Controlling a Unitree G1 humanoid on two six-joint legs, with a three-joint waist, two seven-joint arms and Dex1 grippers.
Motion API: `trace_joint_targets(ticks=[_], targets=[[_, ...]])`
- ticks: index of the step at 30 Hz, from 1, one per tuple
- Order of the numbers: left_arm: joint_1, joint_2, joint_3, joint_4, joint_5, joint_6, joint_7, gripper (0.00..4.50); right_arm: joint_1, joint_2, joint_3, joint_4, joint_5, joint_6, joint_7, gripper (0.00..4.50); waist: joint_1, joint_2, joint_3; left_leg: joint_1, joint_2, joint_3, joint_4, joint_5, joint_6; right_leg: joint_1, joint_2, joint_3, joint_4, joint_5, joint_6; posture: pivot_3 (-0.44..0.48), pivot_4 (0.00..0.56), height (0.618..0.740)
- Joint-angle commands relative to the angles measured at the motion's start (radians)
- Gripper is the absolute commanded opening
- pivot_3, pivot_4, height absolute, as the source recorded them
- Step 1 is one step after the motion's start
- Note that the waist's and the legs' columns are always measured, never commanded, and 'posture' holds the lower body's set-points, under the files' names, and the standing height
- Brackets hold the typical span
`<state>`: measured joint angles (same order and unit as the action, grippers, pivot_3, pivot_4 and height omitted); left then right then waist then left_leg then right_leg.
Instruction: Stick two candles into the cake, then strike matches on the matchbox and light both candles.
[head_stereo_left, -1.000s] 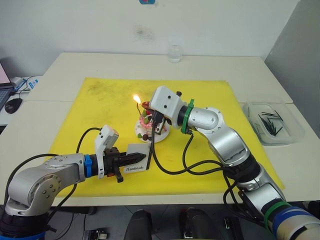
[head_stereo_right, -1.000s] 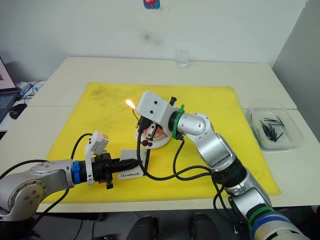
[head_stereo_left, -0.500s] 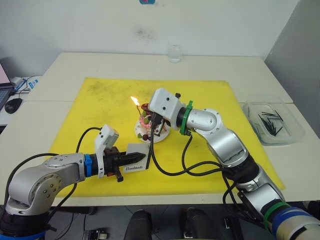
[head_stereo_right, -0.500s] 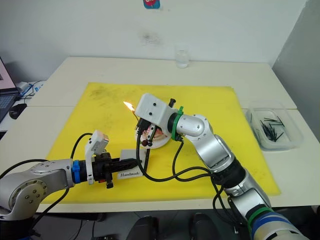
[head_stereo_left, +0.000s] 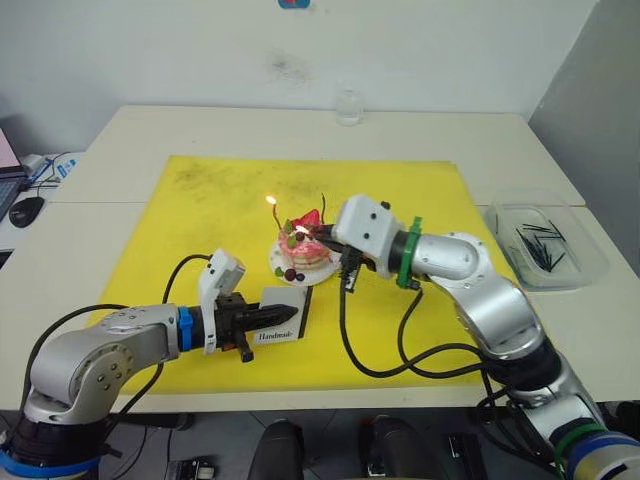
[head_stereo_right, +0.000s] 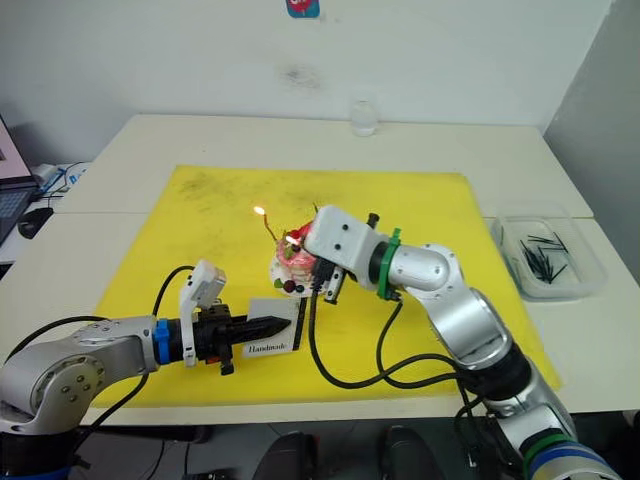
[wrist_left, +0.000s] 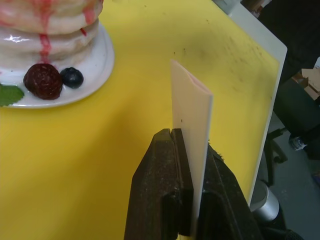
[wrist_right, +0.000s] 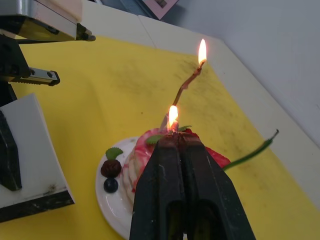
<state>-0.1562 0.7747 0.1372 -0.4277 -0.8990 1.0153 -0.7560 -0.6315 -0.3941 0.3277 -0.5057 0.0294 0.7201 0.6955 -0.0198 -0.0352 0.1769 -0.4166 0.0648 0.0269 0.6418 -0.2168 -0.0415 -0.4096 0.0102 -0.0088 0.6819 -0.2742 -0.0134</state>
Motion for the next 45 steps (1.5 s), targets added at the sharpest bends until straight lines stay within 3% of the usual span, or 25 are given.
trace_joint_targets(ticks=[1, 6, 11, 19, 26, 29, 40, 43, 45], targets=[[-0.018, -0.018, -0.005, -0.015, -0.015, -0.008, -0.002, 0.00, 0.036, -0.058, -0.147, -0.104, 0.044, 0.092, -0.010, 0.03, 0.000, 0.000, 0.000, 0.000, 0.000, 0.000, 0.000, 0.000, 0.000, 0.000, 0.000, 0.001, 0.000, 0.000, 0.000, 0.000, 0.150, 0.740], [-0.023, -0.050, -0.025, -0.019, -0.016, -0.006, 0.006, 0.00, 0.119, -0.194, -0.445, -0.107, 0.090, 0.242, -0.033, 0.03, 0.009, 0.000, 0.000, 0.000, -0.001, 0.001, 0.000, 0.000, 0.000, 0.000, -0.002, 0.001, -0.001, 0.000, 0.000, 0.000, 0.150, 0.740], [-0.025, -0.081, -0.049, -0.018, -0.008, -0.010, 0.013, 0.00, 0.163, -0.256, -0.624, 0.073, 0.068, 0.226, -0.128, 0.03, 0.010, 0.000, 0.000, 0.001, -0.001, 0.003, 0.000, 0.000, 0.000, 0.000, -0.001, 0.002, -0.001, 0.000, 0.000, 0.000, 0.150, 0.740], [-0.023, -0.121, -0.064, -0.026, -0.005, -0.014, 0.039, 0.00, 0.145, -0.253, -0.724, 0.446, 0.031, 0.123, -0.330, 0.03, 0.011, 0.000, 0.000, 0.000, -0.001, 0.004, 0.000, 0.000, 0.000, 0.000, 0.002, 0.002, 0.000, 0.000, 0.000, 0.000, 0.150, 0.740], [-0.004, -0.135, -0.057, -0.043, -0.010, -0.016, 0.064, 0.00, 0.088, -0.184, -0.817, 0.567, 0.065, 0.132, -0.494, 0.03, 0.007, 0.001, 0.000, 0.000, -0.001, 0.004, 0.000, 0.000, 0.000, 0.000, 0.002, 0.003, 0.000, 0.000, 0.000, 0.000, 0.150, 0.740], [0.000, -0.139, -0.056, -0.049, -0.013, -0.015, 0.071, 0.00, 0.075, -0.164, -0.844, 0.581, 0.079, 0.129, -0.545, 0.64, 0.007, 0.002, 0.000, 0.000, -0.001, 0.004, 0.000, 0.000, 0.000, 0.000, 0.003, 0.003, 0.000, 0.000, 0.000, 0.000, 0.150, 0.740], [-0.008, -0.141, -0.060, -0.043, -0.008, -0.021, 0.071, 0.00, 0.100, -0.170, -0.830, 0.488, 0.113, 0.054, -0.573, 4.47, 0.004, 0.002, 0.000, 0.000, -0.001, 0.005, 0.000, 0.000, 0.000, 0.000, 0.003, 0.004, 0.000, 0.000, 0.000, 0.000, 0.150, 0.740], [-0.011, -0.138, -0.059, -0.039, -0.007, -0.022, 0.066, 0.00, 0.116, -0.182, -0.795, 0.414, 0.133, -0.003, -0.516, 4.47, 0.003, 0.003, 0.001, 0.000, -0.001, 0.005, -0.001, 0.000, 0.000, 0.000, 0.003, 0.004, 0.000, 0.000, 0.000, 0.000, 0.150, 0.740], [-0.013, -0.133, -0.057, -0.034, -0.005, -0.023, 0.061, 0.00, 0.142, -0.193, -0.739, 0.330, 0.182, -0.047, -0.400, 4.47, 0.002, 0.003, 0.001, 0.000, -0.001, 0.005, -0.001, 0.000, 0.000, 0.000, 0.004, 0.004, 0.000, 0.000, 0.000, 0.000, 0.150, 0.740]])
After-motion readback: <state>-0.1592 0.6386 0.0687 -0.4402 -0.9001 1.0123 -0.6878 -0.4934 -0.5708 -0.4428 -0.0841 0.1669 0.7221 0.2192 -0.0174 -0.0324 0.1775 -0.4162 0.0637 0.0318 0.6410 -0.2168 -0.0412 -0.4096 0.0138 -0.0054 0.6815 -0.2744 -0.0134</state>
